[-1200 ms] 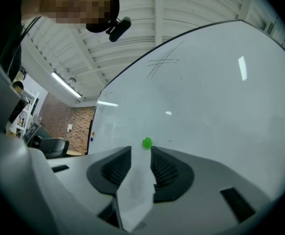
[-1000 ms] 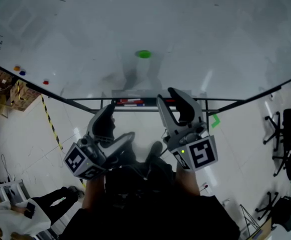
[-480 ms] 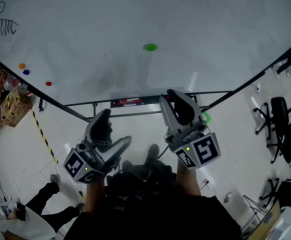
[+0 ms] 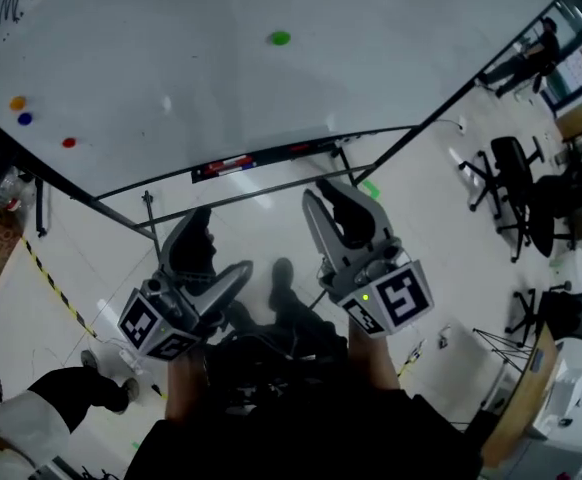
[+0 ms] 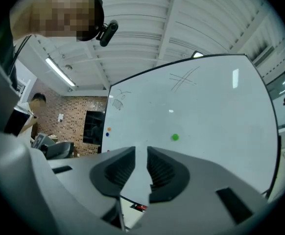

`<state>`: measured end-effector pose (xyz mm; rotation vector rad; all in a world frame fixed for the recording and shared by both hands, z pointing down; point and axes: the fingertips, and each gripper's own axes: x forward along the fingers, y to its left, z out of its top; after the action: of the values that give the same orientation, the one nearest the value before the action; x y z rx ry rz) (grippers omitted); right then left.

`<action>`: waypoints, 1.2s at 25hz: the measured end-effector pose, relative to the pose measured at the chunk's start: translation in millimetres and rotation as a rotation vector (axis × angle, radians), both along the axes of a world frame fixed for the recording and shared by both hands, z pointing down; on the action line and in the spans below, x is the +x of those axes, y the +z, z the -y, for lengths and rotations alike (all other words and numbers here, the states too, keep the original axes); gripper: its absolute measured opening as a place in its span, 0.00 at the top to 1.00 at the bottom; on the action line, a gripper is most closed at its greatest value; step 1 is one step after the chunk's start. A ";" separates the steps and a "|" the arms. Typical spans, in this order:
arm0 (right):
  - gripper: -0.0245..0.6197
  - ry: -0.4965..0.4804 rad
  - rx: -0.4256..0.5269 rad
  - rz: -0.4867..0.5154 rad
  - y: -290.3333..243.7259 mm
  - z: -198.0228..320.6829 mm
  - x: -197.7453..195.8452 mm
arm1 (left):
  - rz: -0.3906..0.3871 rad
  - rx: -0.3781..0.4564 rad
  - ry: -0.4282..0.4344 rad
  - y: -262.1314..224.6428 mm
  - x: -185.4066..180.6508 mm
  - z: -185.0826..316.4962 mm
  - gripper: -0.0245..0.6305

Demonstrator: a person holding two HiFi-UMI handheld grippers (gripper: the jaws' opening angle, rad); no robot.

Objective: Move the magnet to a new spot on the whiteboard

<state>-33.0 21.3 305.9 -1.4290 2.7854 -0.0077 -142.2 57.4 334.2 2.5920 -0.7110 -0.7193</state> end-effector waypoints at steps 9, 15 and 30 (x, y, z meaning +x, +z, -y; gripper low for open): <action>0.83 -0.098 0.046 0.026 -19.2 -26.6 -14.0 | -0.002 0.089 -0.100 -27.8 -8.3 -26.9 0.35; 0.85 -0.149 0.055 0.064 -27.3 -42.9 26.6 | 0.020 0.097 -0.126 -37.0 34.1 -38.9 0.35; 0.92 -0.220 0.035 0.151 -18.0 -53.5 103.8 | 0.117 0.071 -0.103 -36.6 129.3 -52.8 0.35</action>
<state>70.8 74.8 287.8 -1.0597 2.7860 -0.0658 -12.9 110.2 297.6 2.6959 -0.8754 -0.6382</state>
